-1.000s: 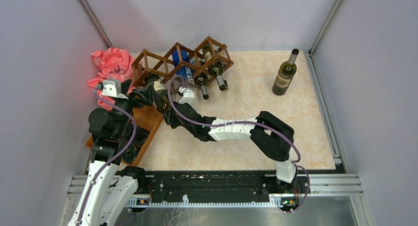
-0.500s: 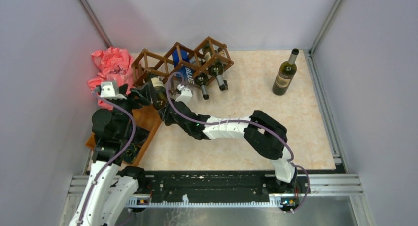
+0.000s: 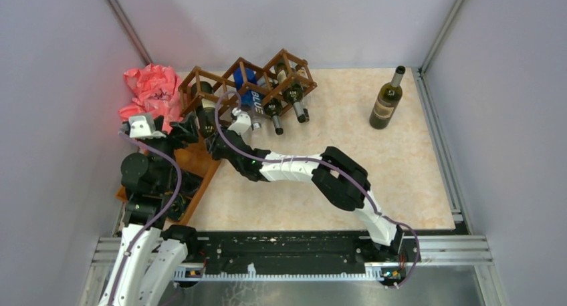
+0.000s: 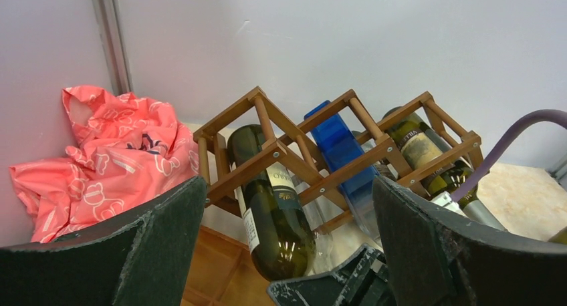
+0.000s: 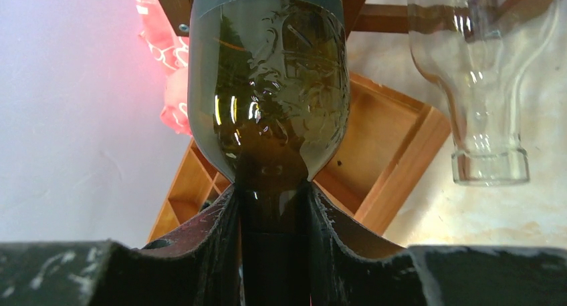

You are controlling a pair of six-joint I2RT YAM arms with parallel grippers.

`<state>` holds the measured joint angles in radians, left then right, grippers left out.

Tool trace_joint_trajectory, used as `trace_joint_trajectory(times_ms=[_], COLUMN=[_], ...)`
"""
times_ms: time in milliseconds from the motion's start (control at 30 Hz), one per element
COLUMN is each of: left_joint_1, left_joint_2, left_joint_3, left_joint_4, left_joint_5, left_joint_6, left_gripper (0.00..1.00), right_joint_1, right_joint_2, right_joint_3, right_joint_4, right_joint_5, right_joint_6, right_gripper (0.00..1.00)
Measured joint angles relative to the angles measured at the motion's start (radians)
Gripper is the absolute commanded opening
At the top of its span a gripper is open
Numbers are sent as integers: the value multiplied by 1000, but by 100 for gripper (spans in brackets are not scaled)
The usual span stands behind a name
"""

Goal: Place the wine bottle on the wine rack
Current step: Place the wine bottle in the wine rack.

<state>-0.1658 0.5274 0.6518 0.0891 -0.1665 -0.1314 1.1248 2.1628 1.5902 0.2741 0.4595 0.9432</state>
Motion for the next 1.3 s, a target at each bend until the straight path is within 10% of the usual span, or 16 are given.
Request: trace_joint_trajectory(times_ms=[800,1033,1067,1100,1300], left_joint_1=[11,12,13,14,16], left_joint_2=[-61,-66,-67,-68,-74], left_joint_3=[-17,-17,-17,-18,-21], left_joint_4=[1,2,1,1,2], left_joint_5=[-69,-77,-78,-79,-80], left_joint_6=[36,40,40,41,43], left_gripper=[99,99,99,99,99], right_joint_1=[-55,-68,-68,-71,-100], right_joint_2=[190,208,208,208,208], right_joint_3=[292,318,318,318,317], right_joint_4=[-49,-50,-47,-41,-1], right_joint_5=[11,-11,-7,0,5], right_joint_6=[26,17,14,7,-28], right_gripper=[12,54,89,97,98])
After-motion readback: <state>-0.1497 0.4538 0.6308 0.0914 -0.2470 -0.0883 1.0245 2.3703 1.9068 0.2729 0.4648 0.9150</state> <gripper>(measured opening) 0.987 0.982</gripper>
